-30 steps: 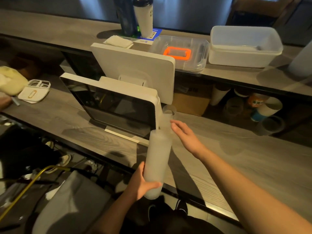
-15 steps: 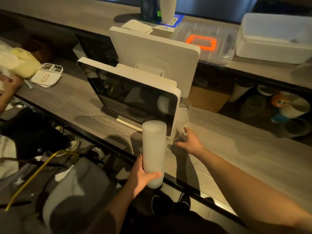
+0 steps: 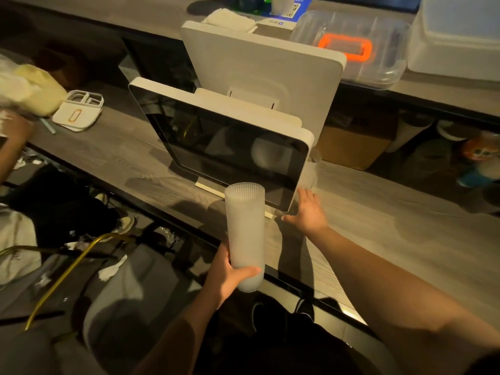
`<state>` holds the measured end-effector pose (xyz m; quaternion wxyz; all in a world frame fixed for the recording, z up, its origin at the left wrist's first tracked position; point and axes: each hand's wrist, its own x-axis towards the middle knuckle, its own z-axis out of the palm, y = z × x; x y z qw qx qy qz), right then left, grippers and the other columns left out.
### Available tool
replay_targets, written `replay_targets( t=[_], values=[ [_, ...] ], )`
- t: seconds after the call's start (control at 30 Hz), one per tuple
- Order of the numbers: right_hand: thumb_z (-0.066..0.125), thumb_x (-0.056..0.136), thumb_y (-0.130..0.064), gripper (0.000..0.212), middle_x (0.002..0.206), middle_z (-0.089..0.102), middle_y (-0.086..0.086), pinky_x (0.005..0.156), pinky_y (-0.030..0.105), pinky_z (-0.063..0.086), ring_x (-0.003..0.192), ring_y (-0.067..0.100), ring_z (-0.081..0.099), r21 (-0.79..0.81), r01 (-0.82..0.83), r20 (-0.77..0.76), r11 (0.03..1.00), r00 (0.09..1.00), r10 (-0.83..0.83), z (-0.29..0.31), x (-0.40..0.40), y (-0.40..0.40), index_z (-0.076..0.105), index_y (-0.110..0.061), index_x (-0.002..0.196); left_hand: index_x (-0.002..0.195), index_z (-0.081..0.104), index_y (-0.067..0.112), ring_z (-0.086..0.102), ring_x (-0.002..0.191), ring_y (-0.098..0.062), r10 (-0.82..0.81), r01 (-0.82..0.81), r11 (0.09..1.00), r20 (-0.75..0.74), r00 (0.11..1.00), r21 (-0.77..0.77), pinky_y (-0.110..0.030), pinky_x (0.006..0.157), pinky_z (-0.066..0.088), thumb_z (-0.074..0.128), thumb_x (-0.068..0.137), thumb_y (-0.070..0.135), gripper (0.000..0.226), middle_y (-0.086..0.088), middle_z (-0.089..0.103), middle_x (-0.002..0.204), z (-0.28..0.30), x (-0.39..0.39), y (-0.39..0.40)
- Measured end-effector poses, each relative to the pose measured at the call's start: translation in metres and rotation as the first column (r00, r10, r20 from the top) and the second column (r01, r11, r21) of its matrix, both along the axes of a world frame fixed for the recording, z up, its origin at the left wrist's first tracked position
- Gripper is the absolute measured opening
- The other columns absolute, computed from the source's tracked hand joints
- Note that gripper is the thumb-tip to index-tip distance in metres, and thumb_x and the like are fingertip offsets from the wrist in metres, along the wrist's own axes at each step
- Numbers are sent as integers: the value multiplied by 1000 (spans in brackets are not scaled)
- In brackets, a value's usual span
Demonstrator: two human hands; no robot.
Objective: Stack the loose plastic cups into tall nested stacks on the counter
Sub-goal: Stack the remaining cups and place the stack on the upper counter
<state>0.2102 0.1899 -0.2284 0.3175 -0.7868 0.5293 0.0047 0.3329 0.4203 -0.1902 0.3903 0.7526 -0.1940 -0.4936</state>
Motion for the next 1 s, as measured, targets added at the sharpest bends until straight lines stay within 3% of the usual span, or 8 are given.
replay_targets(
  t=[0.23, 0.3, 0.43, 0.57, 0.7, 0.87, 1.0],
  values=[
    [83, 80, -35, 85, 150, 39, 1, 112, 43, 43, 137, 23, 41, 108, 98, 111, 989, 988, -110, -10, -16, 0, 36, -24, 149, 137, 36, 37, 59, 119, -13, -23, 23, 1000, 11, 1000, 15, -46, 101, 52, 91, 43, 43, 109, 7, 58, 130, 1, 3, 2],
    [80, 83, -29, 77, 149, 40, 2, 110, 42, 45, 135, 24, 44, 159, 185, 174, 970, 962, -212, -10, -26, 3, 40, -21, 148, 137, 37, 37, 59, 119, -12, -43, 43, 999, 25, 999, 13, -45, 100, 52, 90, 43, 44, 108, 8, 58, 129, 0, 3, 2],
    [74, 89, -26, 63, 144, 46, 7, 103, 44, 52, 126, 27, 51, 330, 427, 320, 842, 788, -525, 3, -56, 11, 45, -18, 144, 140, 40, 32, 60, 117, -10, -107, 107, 994, 40, 993, 4, -44, 98, 54, 90, 49, 42, 105, 8, 60, 128, 1, -1, 3],
    [66, 94, -26, 51, 131, 58, 6, 95, 33, 46, 118, 21, 54, 447, 471, 472, 760, 598, -648, 47, -77, 14, 51, -14, 142, 138, 38, 33, 60, 116, -10, -174, 174, 985, 65, 983, 3, -40, 95, 56, 92, 58, 31, 97, 10, 59, 126, 3, -5, 0],
    [63, 95, -37, 36, 124, 63, -4, 110, 43, 42, 121, 17, 55, 437, 364, 605, 823, 558, -568, 103, -85, 8, 63, -23, 128, 137, 42, 33, 60, 115, -10, -263, 262, 965, 112, 958, 20, -37, 92, 57, 92, 60, 29, 92, 10, 60, 124, 4, -11, -11],
    [64, 93, -41, 44, 130, 61, -10, 96, 23, 43, 119, 2, 54, 313, 214, 699, 925, 608, -377, 147, -83, 12, 61, -25, 135, 147, 37, 28, 57, 116, -11, -352, 344, 936, 154, 923, 77, -45, 97, 55, 89, 49, 49, 113, 8, 56, 129, 7, -21, -23],
    [72, 87, -45, 50, 122, 57, -22, 90, 17, 42, 112, -8, 52, 190, 130, 651, 973, 725, -224, 150, -81, 21, 59, -33, 134, 145, 38, 33, 58, 115, -11, -372, 363, 928, 145, 917, 81, -46, 96, 55, 90, 47, 48, 112, 9, 57, 128, 8, -28, -27]
  ],
)
